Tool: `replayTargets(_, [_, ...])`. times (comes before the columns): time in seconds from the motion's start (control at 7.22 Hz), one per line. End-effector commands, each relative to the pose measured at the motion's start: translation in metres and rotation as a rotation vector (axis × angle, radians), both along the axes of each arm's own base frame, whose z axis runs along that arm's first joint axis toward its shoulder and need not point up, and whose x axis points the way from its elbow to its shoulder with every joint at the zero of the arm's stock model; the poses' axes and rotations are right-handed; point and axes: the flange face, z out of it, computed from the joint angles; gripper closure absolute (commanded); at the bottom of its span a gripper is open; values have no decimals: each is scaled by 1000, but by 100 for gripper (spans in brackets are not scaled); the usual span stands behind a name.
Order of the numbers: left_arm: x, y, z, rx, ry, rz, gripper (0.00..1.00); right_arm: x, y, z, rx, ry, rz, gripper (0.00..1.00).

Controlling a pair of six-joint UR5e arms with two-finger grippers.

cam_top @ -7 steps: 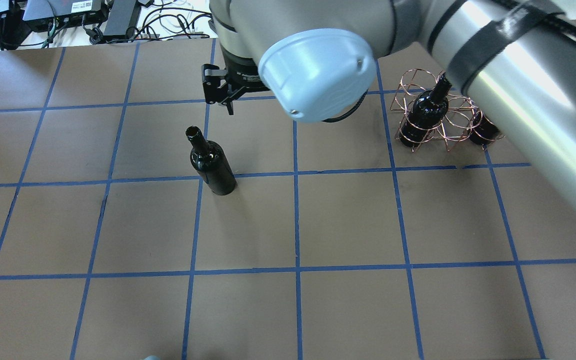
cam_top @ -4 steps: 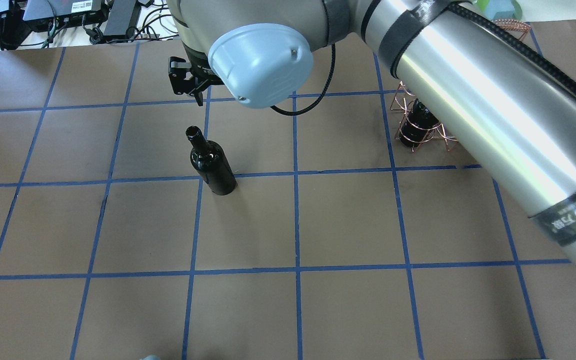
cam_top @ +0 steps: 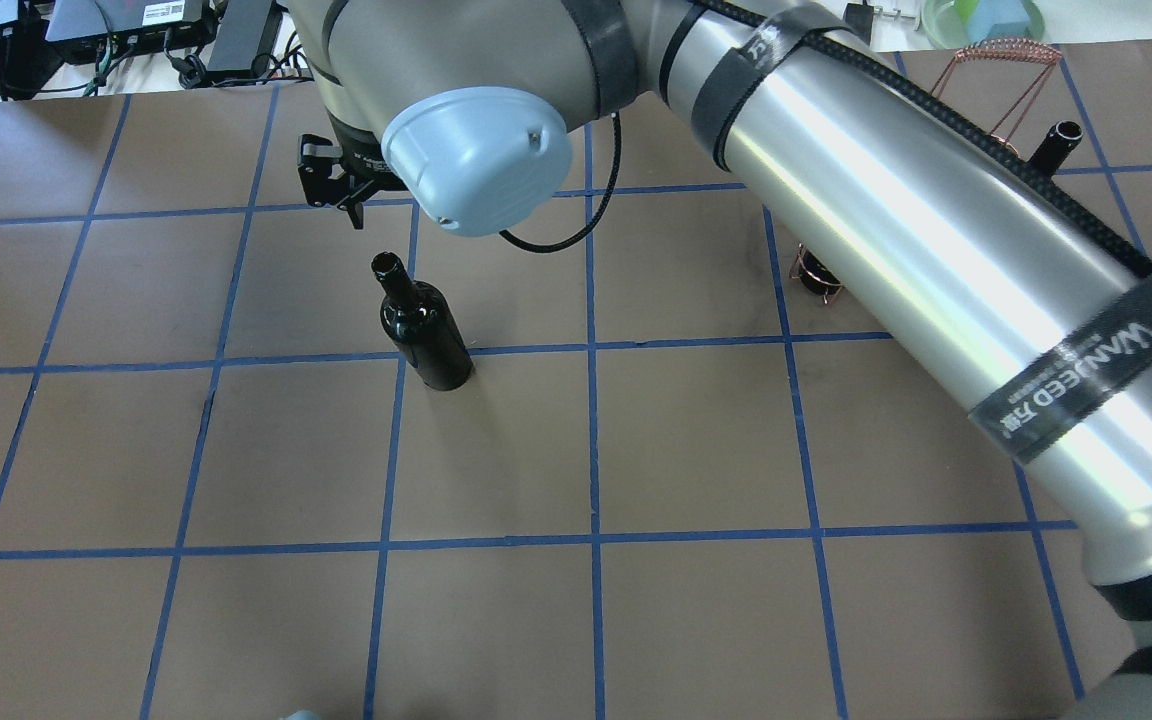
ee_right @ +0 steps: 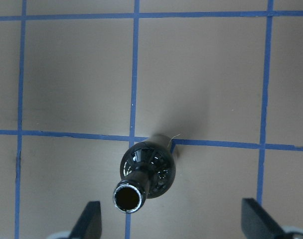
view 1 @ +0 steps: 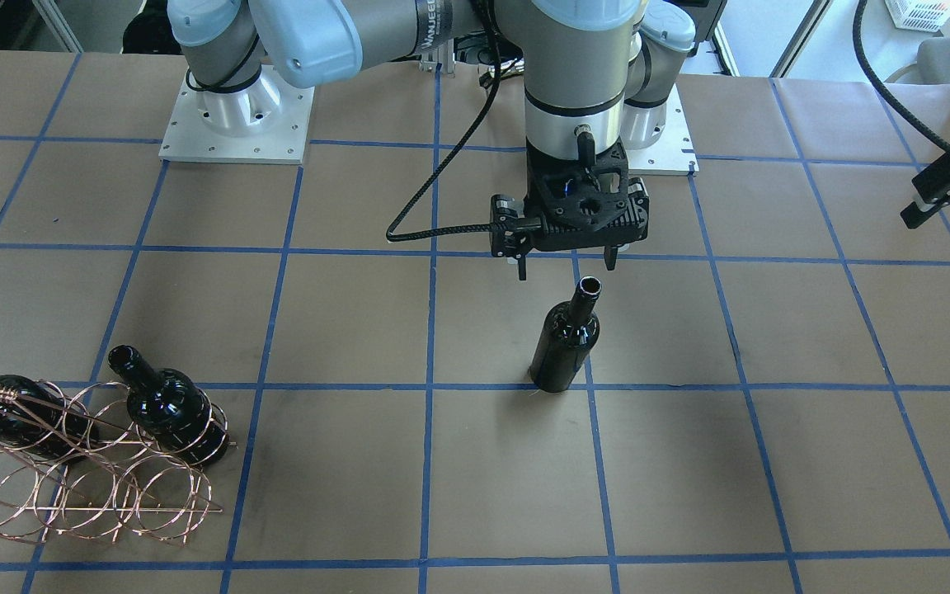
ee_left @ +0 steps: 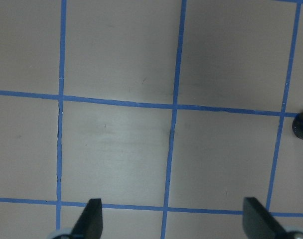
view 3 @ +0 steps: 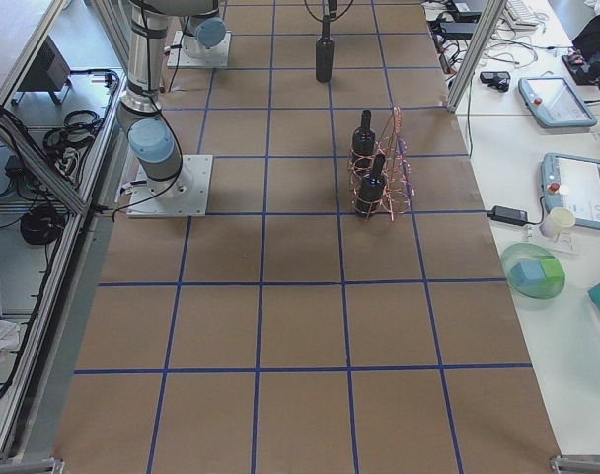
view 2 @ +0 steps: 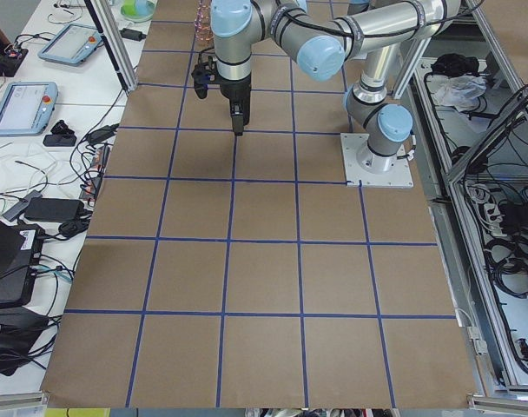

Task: Place wine into wine basket
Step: 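Move the right gripper over the standing bottle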

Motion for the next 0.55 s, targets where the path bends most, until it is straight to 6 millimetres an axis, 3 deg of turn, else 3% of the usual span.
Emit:
replayTargets(0.0, [0, 0, 0, -1, -1, 0, 0, 26, 4, -31, 27, -1, 2, 1])
replayTargets(0.42, [-1, 1, -3, 4, 3, 0, 0, 38, 9, -66, 73, 29, 5, 2])
